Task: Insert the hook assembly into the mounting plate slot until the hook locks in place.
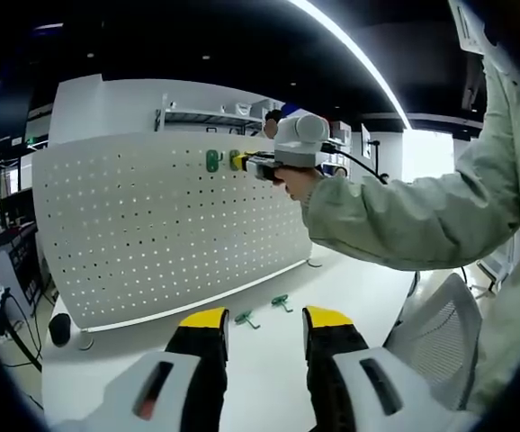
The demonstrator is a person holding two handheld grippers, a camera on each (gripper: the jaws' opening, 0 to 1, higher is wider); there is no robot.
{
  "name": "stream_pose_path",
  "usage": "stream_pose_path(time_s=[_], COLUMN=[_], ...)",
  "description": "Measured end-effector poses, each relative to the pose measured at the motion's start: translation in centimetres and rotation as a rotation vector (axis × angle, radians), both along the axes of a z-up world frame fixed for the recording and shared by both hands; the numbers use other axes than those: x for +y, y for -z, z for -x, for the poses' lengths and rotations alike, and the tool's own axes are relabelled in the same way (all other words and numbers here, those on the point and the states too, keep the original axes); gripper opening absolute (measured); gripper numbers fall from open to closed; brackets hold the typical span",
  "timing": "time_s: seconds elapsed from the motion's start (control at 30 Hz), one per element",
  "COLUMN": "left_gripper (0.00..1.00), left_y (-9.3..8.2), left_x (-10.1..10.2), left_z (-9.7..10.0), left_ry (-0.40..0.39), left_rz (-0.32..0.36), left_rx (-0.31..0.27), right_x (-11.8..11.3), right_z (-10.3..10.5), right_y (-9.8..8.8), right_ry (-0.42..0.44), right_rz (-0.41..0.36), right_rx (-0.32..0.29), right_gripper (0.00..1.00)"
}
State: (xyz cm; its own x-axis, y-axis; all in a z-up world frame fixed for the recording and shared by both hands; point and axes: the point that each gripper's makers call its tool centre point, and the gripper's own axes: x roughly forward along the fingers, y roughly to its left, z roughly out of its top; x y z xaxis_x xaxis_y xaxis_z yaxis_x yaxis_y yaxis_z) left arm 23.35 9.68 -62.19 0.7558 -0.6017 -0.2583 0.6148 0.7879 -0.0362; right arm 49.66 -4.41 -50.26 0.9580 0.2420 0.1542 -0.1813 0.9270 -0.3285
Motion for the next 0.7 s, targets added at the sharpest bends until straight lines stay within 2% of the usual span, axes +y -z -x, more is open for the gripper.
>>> stream_pose_path(time_s=[0.37,0.7], left_gripper=[0.33,0.34], left_y=[0.03,0.14], left_x=[0.11,0.28], left_z=[0.13,0.23], left_ry=[-0.004,-0.011], left_rz=[0.002,0.004], left_rx=[0.002,0.003], right_x=[-0.01,-0.27], right_z=[0.11,0.61], right_y=[0.12,0.27], right_ry=[0.0,0.005], right_rz=[0.003,-0.001], right_rx=[0.005,0.009], right_gripper=[0.05,0.12])
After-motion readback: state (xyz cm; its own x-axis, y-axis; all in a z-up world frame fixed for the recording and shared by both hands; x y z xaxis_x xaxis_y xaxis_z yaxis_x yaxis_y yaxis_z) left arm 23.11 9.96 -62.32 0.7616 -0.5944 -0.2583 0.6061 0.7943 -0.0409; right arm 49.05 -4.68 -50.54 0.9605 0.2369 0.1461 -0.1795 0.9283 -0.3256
